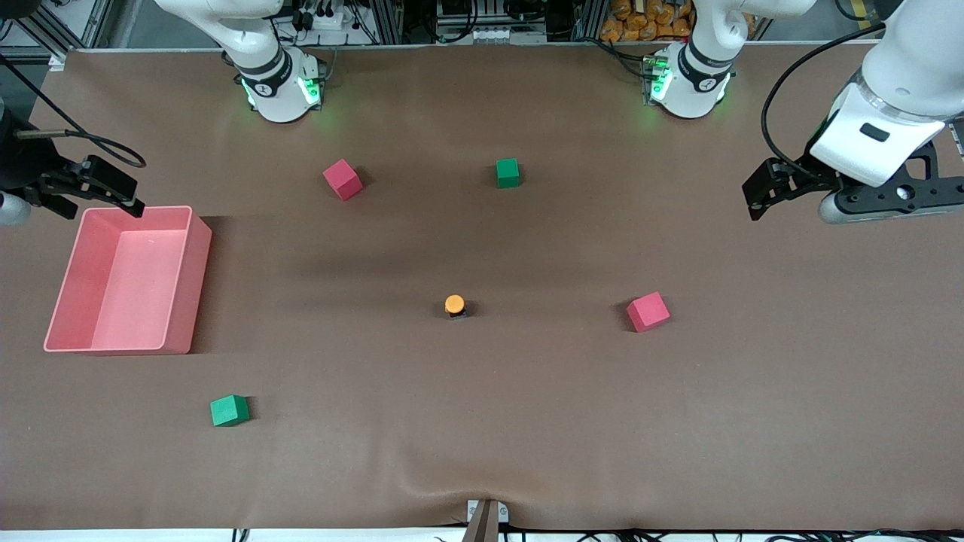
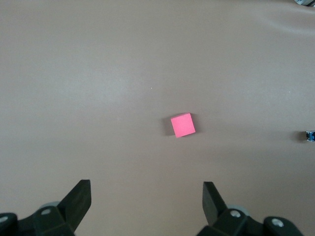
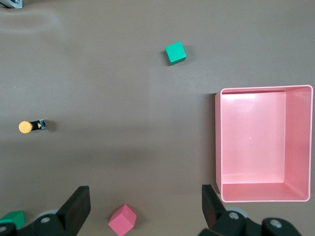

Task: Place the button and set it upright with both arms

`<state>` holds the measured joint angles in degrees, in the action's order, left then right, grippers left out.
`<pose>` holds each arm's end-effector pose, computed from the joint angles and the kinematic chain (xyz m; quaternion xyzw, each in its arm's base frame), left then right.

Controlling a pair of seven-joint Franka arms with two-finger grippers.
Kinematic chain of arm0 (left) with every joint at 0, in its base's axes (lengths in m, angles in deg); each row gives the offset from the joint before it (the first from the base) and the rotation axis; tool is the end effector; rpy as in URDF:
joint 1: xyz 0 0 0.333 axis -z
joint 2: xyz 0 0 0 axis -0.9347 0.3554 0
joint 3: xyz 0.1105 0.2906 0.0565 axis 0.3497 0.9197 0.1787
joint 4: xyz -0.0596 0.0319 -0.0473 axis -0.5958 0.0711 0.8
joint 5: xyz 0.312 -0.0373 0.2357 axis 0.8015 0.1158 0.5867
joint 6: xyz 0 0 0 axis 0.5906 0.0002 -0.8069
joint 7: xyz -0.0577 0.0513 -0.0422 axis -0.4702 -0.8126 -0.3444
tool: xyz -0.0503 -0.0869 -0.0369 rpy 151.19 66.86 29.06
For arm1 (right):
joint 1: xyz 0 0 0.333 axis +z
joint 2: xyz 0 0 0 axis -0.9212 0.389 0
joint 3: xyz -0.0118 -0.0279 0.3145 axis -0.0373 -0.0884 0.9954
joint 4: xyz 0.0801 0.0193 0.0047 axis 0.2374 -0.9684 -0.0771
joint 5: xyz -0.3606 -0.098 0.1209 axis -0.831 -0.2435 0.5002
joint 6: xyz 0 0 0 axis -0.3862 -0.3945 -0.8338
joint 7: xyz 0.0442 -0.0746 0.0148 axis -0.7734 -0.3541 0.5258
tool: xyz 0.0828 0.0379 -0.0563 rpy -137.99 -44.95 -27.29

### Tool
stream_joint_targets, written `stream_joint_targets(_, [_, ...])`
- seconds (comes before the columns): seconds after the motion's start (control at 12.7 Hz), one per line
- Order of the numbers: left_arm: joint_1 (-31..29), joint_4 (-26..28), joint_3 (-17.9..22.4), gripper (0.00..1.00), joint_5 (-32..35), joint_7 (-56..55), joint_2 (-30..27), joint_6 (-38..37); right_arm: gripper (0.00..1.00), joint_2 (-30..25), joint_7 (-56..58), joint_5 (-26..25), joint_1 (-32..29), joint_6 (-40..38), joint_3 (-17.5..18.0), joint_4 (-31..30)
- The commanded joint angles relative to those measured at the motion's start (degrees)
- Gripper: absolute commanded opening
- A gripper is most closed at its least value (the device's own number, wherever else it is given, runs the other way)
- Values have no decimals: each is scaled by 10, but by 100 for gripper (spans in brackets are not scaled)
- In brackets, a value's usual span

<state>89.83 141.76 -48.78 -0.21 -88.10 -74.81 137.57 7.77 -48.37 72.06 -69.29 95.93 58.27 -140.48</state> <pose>0.5627 -0.1465 0.6489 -0.9985 -0.0198 -0.0423 0.0275 0.5642 0.0302 0.6507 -0.9994 0.0077 -0.0203 0.0275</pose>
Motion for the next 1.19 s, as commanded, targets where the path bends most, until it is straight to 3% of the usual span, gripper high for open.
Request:
stream_joint_targets(0.0, [-48,13,-30,100,-9,43,-15,2,100,-17,12,10,-13,0,6,-16])
stream_joint_targets(0.16, [-137,23,-114,100,-10,69,-23,-6,100,-17,12,10,-13,0,5,-17])
stream_joint_targets(0.32, [-174,45,-143,100,-10,69,-37,-6,100,-17,12,10,-13,0,6,-16])
stream_joint_targets(0.71, [-196,114,-142,100,-10,69,-101,-5,100,-17,13,10,-14,0,6,-16])
stream_joint_targets(1.11, [-176,113,-95,100,-11,66,-108,-20,100,-15,13,10,-14,3,5,-17])
